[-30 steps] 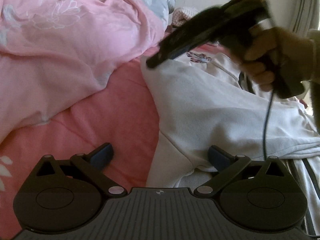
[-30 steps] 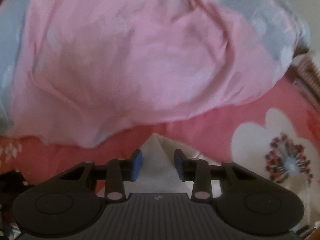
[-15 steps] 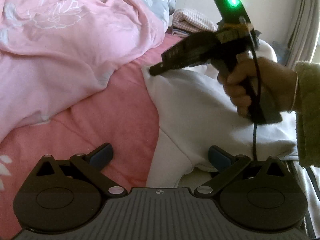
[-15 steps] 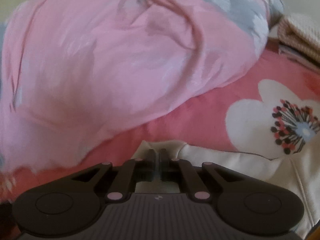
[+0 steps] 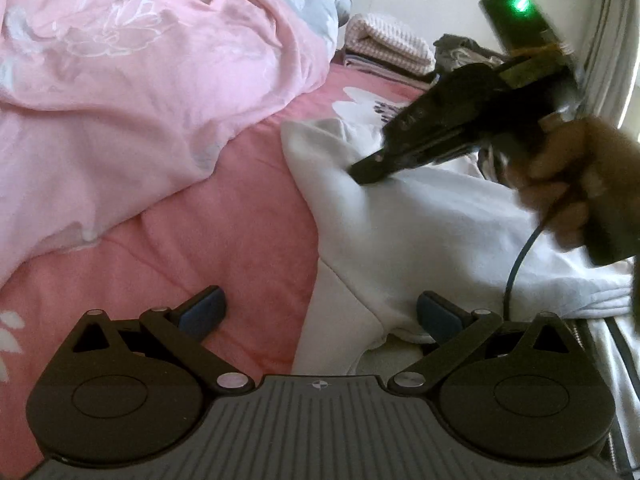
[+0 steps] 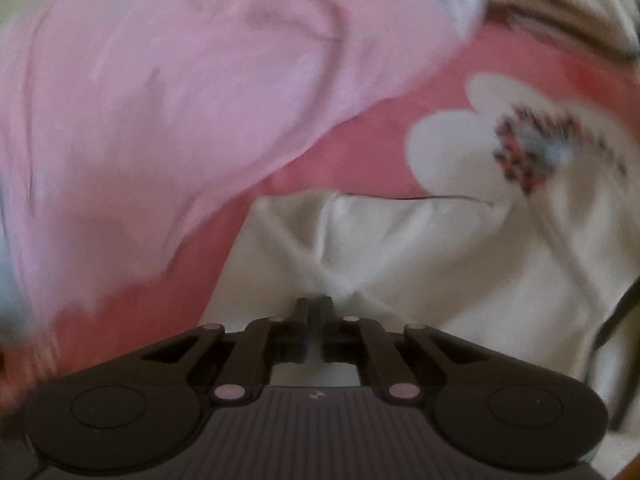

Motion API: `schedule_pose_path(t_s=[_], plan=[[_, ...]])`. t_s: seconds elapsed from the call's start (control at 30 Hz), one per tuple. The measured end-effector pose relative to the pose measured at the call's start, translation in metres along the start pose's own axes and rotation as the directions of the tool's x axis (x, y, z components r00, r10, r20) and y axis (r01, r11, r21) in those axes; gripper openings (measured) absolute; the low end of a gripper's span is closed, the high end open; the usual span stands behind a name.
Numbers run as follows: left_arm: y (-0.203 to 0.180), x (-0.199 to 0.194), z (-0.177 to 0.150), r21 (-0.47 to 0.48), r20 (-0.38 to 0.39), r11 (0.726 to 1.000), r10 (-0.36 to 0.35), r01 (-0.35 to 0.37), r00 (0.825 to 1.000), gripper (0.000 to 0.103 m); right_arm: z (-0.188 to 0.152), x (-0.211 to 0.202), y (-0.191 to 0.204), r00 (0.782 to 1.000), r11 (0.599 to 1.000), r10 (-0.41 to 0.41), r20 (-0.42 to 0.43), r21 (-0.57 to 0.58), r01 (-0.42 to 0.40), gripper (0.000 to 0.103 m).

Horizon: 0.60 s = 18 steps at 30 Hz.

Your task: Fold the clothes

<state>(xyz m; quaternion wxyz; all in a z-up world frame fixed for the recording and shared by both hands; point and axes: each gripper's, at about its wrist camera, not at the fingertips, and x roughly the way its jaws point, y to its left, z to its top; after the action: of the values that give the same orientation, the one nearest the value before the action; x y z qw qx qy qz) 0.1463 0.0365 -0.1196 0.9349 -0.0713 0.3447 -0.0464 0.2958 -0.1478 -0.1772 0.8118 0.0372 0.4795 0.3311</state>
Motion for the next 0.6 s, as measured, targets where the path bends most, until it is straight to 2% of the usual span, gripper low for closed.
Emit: schedule_pose_path(t_s=[0.03, 0.1, 0.2, 0.27, 0.33, 0.4, 0.43, 0.5, 0.57, 0.6], plan=[[-0.001, 0.0, 0.001, 0.005, -0.005, 1.0, 0.002, -0.002, 1.0, 0.103, 0.003, -0.005, -0.013, 0.999, 0.993, 0.03, 0.023, 0.114, -0.033, 0.002], [-0.001, -0.001, 0.004, 0.017, -0.015, 1.0, -0.001, 0.001, 1.0, 0.103, 0.004, -0.03, -0.035, 0.995, 0.963, 0.013, 0.104, 0.266, -0.04, 0.005], [0.003, -0.014, 0.011, 0.014, 0.027, 1.0, -0.002, 0.001, 1.0, 0.103, -0.012, -0.083, -0.059, 0.981, 0.939, -0.006, 0.196, 0.339, -0.062, 0.006], [0.005, -0.029, 0.021, 0.021, 0.113, 1.0, -0.007, 0.004, 0.994, 0.103, -0.032, -0.124, -0.075, 0.97, 0.923, -0.031, 0.239, 0.379, -0.064, 0.006], [0.005, -0.032, 0.037, 0.024, 0.158, 0.999, -0.039, 0.036, 0.987, 0.103, -0.054, -0.163, -0.088, 0.96, 0.913, -0.072, 0.271, 0.406, -0.046, 0.006], [0.005, -0.033, 0.055, 0.027, 0.195, 0.997, -0.076, 0.072, 0.978, 0.094, -0.079, -0.197, -0.099, 0.946, 0.912, -0.179, 0.271, 0.406, 0.057, 0.006], [0.003, -0.027, 0.064, 0.032, 0.189, 0.995, -0.103, 0.099, 0.977, 0.09, -0.093, -0.212, -0.103, 0.935, 0.909, -0.229, 0.272, 0.403, 0.105, 0.006], [-0.001, -0.007, 0.08, 0.029, 0.144, 0.986, -0.169, 0.167, 0.975, 0.058, -0.119, -0.228, -0.112, 0.905, 0.892, -0.339, 0.256, 0.394, 0.222, 0.006], [-0.002, 0.017, 0.087, -0.011, 0.09, 0.978, -0.205, 0.207, 0.975, 0.054, -0.142, -0.238, -0.121, 0.865, 0.86, -0.444, 0.233, 0.383, 0.337, 0.006], [-0.003, 0.029, 0.085, -0.017, 0.066, 0.981, -0.194, 0.196, 0.979, 0.051, -0.15, -0.238, -0.126, 0.854, 0.854, -0.465, 0.232, 0.372, 0.364, 0.006]])
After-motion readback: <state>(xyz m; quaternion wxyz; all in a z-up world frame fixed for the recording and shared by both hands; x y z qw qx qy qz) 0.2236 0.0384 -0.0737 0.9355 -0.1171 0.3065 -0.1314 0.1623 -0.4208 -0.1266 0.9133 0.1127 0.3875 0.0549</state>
